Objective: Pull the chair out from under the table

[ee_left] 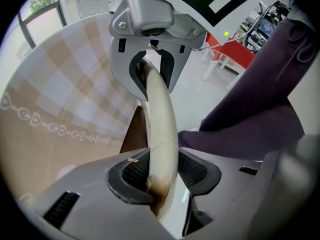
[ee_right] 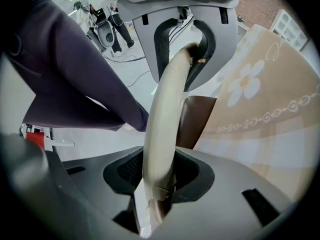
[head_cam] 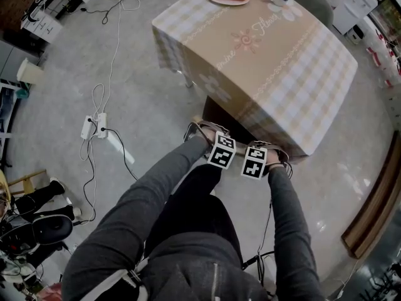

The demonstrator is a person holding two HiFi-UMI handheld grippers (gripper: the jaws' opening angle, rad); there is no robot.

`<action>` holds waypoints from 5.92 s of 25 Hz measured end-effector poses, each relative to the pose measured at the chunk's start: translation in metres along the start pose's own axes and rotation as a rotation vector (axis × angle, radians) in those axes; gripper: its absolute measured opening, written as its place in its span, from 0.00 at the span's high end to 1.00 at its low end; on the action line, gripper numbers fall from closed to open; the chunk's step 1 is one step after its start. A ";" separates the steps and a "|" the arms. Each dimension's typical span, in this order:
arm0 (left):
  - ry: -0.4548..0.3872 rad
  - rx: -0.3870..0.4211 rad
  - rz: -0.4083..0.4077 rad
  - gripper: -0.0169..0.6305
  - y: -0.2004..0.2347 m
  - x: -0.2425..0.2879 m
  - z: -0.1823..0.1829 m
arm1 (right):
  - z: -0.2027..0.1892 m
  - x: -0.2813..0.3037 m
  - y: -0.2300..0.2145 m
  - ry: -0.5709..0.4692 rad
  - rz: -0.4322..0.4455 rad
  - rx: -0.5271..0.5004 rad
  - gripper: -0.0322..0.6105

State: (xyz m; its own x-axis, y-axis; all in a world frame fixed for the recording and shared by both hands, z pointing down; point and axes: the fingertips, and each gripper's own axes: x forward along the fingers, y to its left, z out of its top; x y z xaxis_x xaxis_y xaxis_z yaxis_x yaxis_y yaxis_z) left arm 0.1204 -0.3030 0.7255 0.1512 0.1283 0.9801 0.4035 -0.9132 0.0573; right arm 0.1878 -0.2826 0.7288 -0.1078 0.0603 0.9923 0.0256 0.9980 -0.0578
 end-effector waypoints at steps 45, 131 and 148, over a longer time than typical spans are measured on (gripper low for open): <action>-0.007 -0.017 0.011 0.73 -0.082 0.005 0.016 | 0.019 0.005 0.080 0.018 -0.002 -0.021 0.74; 0.051 -0.004 0.041 0.73 -0.190 0.017 0.029 | 0.049 0.016 0.184 0.018 -0.033 -0.021 0.74; 0.057 -0.008 0.025 0.73 -0.207 0.018 0.034 | 0.051 0.016 0.200 0.016 -0.030 -0.037 0.74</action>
State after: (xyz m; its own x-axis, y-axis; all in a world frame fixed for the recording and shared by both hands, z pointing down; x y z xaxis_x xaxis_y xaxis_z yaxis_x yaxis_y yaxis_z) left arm 0.0707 -0.0989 0.7246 0.1095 0.0839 0.9904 0.3932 -0.9188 0.0343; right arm 0.1406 -0.0815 0.7278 -0.0928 0.0301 0.9952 0.0595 0.9979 -0.0247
